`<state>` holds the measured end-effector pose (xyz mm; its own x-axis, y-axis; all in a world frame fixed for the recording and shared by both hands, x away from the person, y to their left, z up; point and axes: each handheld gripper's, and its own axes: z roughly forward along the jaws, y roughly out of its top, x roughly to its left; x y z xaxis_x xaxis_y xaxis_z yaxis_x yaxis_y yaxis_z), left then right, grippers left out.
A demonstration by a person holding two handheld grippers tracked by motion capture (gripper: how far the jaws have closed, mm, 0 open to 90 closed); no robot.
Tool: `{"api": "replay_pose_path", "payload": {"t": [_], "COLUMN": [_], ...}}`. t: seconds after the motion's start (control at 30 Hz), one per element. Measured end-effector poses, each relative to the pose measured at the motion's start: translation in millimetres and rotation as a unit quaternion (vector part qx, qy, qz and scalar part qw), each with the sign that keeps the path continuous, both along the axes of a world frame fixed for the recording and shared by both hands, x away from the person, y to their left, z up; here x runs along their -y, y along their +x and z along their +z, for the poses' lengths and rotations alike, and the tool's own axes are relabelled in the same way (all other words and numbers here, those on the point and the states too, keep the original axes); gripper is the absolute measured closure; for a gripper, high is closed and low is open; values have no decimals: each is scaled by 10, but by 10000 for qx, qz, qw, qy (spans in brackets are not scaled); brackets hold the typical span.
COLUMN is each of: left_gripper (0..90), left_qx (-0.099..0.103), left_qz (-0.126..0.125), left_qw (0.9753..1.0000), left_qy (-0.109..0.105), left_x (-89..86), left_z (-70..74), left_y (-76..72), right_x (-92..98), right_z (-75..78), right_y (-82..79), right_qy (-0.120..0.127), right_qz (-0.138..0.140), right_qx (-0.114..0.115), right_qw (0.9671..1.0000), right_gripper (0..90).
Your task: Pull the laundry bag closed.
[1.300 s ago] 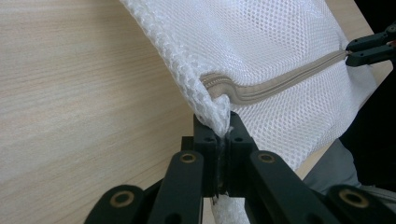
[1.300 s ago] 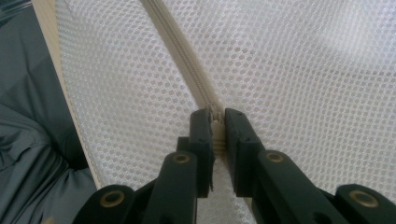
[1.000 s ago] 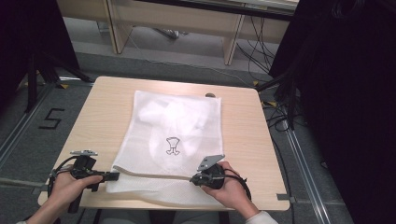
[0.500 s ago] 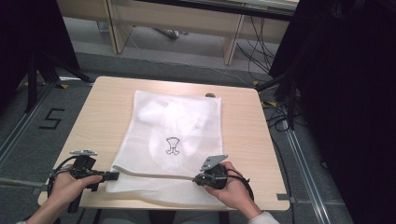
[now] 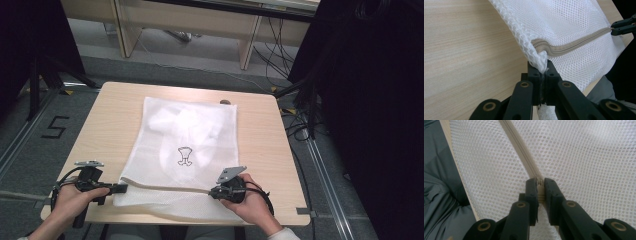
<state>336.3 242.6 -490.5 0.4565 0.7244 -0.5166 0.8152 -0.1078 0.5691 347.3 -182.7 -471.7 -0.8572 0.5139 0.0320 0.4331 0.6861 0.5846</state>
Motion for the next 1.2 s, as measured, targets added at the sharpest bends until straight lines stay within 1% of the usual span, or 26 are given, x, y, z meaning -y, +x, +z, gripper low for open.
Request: {"api": "replay_pose_path", "payload": {"t": [0.03, 0.1, 0.13, 0.17, 0.2, 0.3, 0.43, 0.5, 0.53, 0.57, 0.6, 0.63, 0.67, 0.7, 0.77, 0.8, 0.83, 0.87, 0.9, 0.93, 0.97, 1.0, 1.03, 1.13, 1.17, 1.2], "left_gripper": [860, 860, 860, 860, 860, 860, 860, 860, 860, 860, 860, 860, 860, 860, 860, 860, 860, 860, 860, 860, 860, 860, 860, 860, 859, 860], "left_qx": [5, 1, 2, -4, -3, 2, 4, 13, 13, 8, 14, 5, 4, 9, 14, 9, 13, 4, 1, 5, 11, 3, 10, 7, 10, 4], "left_qz": [12, 15, 25, 0, -3, 2, -1, 10, 7, -9, -7, 5, 7, 3, 0, 1, 10, 1, 0, 18, 11, -3, 11, 3, 23, 7], "left_qw": [10000, 10000, 10000, 10000, 10000, 10000, 10000, 10000, 10000, 10000, 10000, 10000, 10000, 10000, 10000, 10000, 10000, 10000, 10000, 10000, 10000, 10000, 10000, 10000, 10000, 10000], "left_qy": [0, 6, 7, 11, 6, -3, -4, 7, -2, -3, 11, -10, -15, 3, 13, 1, 6, 1, -9, -12, 3, 4, 10, 3, 11, 10], "left_x": [0, -1, 0, -1, 1, -1, 0, -7, -7, -4, 0, 0, 0, 0, -4, -4, -3, -6, -6, 2, 0, -7, -7, -5, -1, -6], "left_z": [0, -1, -2, -1, -1, -1, 0, 1, 2, 3, 3, 1, 1, 2, 3, 3, 1, 1, 1, 1, 2, 2, 1, 1, 1, 1], "left_y": [0, 1, 0, 1, 1, 0, 0, 0, 0, 0, 0, 0, 0, -1, 0, -1, 0, 1, 1, 0, 0, 2, 1, 2, 1, 2], "right_x": [2, 30, 30, 40, 43, 44, 49, 55, 78, 78, 94, 100, 93, 103, 110, 120, 111, 118, 137, 155, 153, 170, 166, 191, 200, 207], "right_z": [-9, -4, -4, -5, -3, -4, -1, 2, 2, 2, 22, 24, 18, 16, 14, 24, 5, 6, 12, 28, 23, 33, 11, 9, 11, 13], "right_y": [7, 15, 15, 9, 9, 15, 13, 12, 4, 4, 7, 9, -11, 1, 5, 8, -2, 3, 7, 9, -8, 5, 2, 2, -3, 4], "right_qy": [28, -22, -22, 34, 44, 31, 53, -7, 107, 107, 26, -29, 51, 59, 42, -6, 103, 43, 91, 46, 76, -32, 106, 72, 103, 73], "right_qz": [32, 88, 88, 14, 53, 129, 137, 138, 20, 20, 35, 48, -58, -10, -1, 42, -23, -38, 30, 37, -72, -10, -13, 0, -60, 3], "right_qx": [10, 56, 56, 26, 11, 72, 58, 74, -20, -20, -36, 20, -35, 40, 66, -1, -4, 44, -1, -30, -19, 32, -17, -8, -2, -13], "right_qw": [10000, 9999, 9999, 10000, 10000, 9999, 9999, 9999, 9999, 9999, 10000, 10000, 10000, 10000, 10000, 10000, 9999, 10000, 10000, 10000, 9999, 10000, 9999, 10000, 9999, 10000], "right_gripper": [827, 827, 827, 827, 827, 828, 827, 828, 827, 827, 827, 827, 828, 828, 827, 827, 827, 827, 827, 827, 827, 827, 827, 827, 827, 827]}}
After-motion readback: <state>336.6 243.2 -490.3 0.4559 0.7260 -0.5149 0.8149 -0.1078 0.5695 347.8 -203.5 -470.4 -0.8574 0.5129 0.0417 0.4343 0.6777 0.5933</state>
